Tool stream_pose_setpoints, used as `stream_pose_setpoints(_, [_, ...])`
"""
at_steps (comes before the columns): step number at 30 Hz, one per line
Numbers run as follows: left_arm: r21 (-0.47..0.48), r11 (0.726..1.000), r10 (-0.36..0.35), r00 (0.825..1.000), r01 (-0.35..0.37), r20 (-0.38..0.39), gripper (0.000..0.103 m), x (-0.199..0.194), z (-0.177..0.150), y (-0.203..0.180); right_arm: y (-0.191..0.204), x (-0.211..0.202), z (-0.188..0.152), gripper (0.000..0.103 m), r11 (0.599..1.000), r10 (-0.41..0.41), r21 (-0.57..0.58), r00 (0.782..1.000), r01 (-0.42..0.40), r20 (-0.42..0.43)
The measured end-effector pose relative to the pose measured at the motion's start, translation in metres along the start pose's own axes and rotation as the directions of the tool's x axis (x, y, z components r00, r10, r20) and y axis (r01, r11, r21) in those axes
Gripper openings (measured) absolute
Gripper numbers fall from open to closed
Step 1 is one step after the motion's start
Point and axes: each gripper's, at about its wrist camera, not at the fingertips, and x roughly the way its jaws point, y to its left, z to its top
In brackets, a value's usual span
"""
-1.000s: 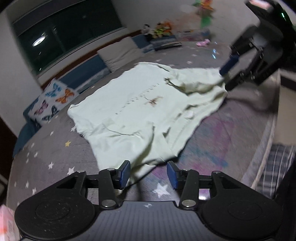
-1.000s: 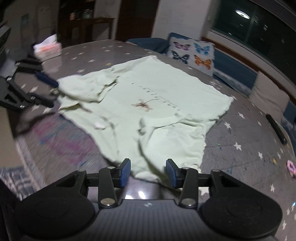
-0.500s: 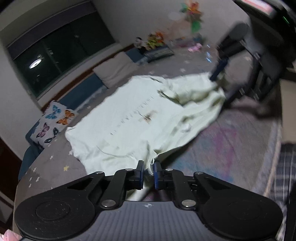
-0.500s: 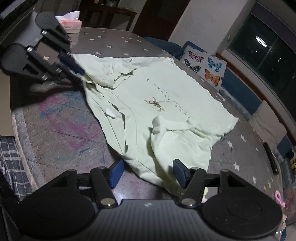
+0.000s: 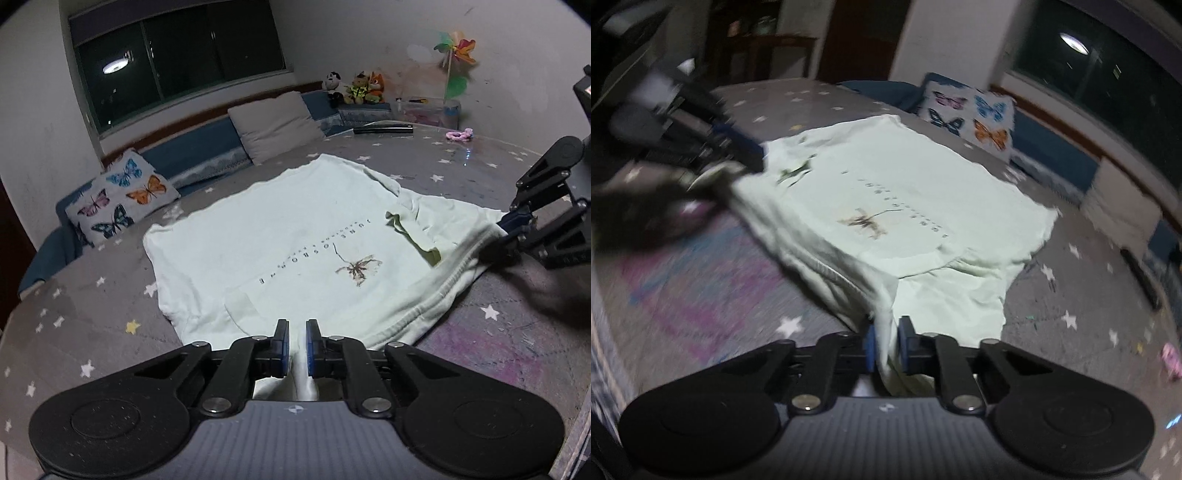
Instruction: Fold clothes
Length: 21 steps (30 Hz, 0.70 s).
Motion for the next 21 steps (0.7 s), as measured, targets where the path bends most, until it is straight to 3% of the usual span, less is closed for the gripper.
stream_pose_setpoints(2, [0.006, 1.000, -0.007, 1.000, 0.007, -0.004, 0.013, -0.003, -0.003, -0.001, -0.010, 0.004, 0.002, 0.011, 0.998, 0.022, 0.062, 1.000, -0.021, -0.010])
stream_pose_setpoints(5, [0.021, 1.000, -0.021, 1.000, 0.021, 0.000, 0.014, -0.016, -0.009, -0.001, -0.014, 0.005, 0.001, 0.012, 0.997, 0.045, 0.062, 0.999, -0.044, -0.016])
stream_pose_setpoints(8, [0.038, 0.999, -0.025, 1.000, 0.026, -0.004, 0.024, -0.027, -0.013, -0.004, -0.011, 0.005, 0.000, 0.015, 0.998, 0.049, 0.032, 0.999, -0.049, -0.019])
stream_pose_setpoints(10, [0.055, 0.998, -0.023, 1.000, 0.023, -0.009, 0.035, -0.035, -0.017, -0.007, -0.009, 0.005, 0.001, 0.015, 0.999, 0.049, 0.022, 0.999, -0.049, -0.018])
stream_pose_setpoints(14, [0.085, 0.996, -0.029, 0.999, 0.030, -0.020, 0.041, -0.049, -0.025, -0.012, -0.007, 0.004, 0.000, 0.017, 0.999, 0.053, 0.009, 0.998, -0.053, -0.015])
stream_pose_setpoints(16, [0.112, 0.993, -0.025, 0.999, 0.027, -0.020, 0.049, -0.054, -0.029, -0.015, -0.006, 0.003, 0.000, 0.021, 0.998, 0.061, -0.002, 0.998, -0.061, -0.015])
stream_pose_setpoints(21, [0.188, 0.982, -0.018, 0.999, 0.024, -0.034, 0.051, -0.048, -0.036, -0.026, 0.000, 0.001, -0.002, 0.024, 0.996, 0.058, -0.063, 0.998, -0.059, -0.011])
